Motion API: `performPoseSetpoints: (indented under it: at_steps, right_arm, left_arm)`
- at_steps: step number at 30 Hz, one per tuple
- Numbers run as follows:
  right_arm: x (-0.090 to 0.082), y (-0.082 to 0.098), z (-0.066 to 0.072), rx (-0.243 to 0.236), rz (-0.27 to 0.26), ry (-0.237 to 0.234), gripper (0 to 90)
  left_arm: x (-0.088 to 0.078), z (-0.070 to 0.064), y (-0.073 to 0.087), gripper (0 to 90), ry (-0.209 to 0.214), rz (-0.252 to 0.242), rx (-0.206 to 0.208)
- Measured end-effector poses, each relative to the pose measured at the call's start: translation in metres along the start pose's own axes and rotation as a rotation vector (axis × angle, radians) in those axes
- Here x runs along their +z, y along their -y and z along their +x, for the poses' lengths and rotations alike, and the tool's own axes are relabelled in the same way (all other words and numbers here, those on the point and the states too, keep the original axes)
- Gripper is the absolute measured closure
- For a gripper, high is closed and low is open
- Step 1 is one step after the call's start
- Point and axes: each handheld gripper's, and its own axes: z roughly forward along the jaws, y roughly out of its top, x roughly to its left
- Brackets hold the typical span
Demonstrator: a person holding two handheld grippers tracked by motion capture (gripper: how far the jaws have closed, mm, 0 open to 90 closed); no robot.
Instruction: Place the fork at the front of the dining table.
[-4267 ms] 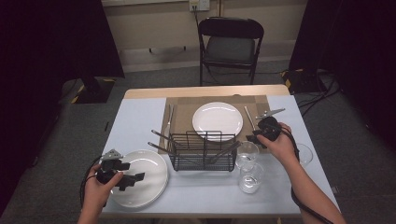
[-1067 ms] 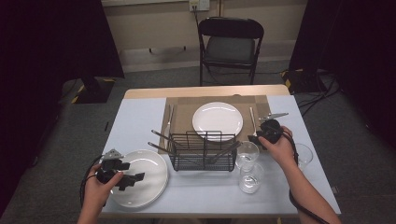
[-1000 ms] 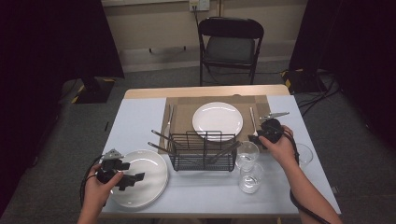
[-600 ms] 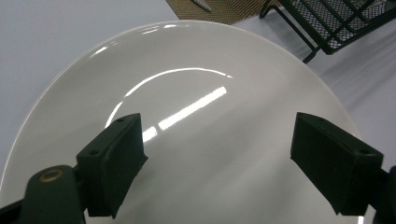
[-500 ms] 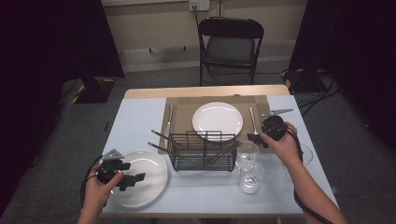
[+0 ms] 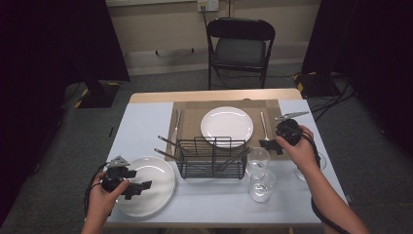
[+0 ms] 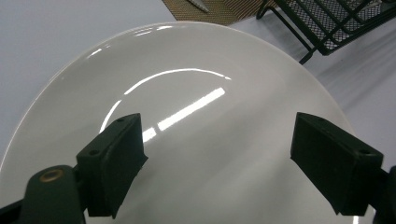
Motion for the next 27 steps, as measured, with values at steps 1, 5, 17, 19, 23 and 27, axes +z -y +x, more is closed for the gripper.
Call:
performPoseSetpoints:
  at_steps: [1,5,17,19,23,27]
  right_arm:
    - [-0.001,0.000,0.000,-0.002,-0.003,0.000,16.0]
    - [-0.007,-0.001,0.001,-0.001,-0.015,-0.012,15.9]
    - [-0.020,0.001,0.003,-0.019,-0.023,-0.033,15.9]
    - [-0.022,0.002,0.005,-0.026,-0.022,-0.043,15.9]
    - [-0.026,0.003,0.008,-0.030,-0.027,-0.056,15.9]
    - [-0.029,0.003,0.011,-0.037,-0.026,-0.060,15.8]
  left_arm:
    - [0.000,0.000,0.000,17.0,-0.001,-0.001,0.001]
    - [0.000,0.000,0.000,17.0,-0.001,-0.003,-0.003]
    - [0.000,-0.001,0.000,17.0,-0.001,-0.002,-0.002]
    - [0.000,0.000,0.000,17.0,-0.003,0.000,0.003]
    - [0.000,-0.002,0.000,17.0,-0.003,0.007,0.007]
    - [0.001,-0.002,0.000,17.0,0.000,0.010,0.003]
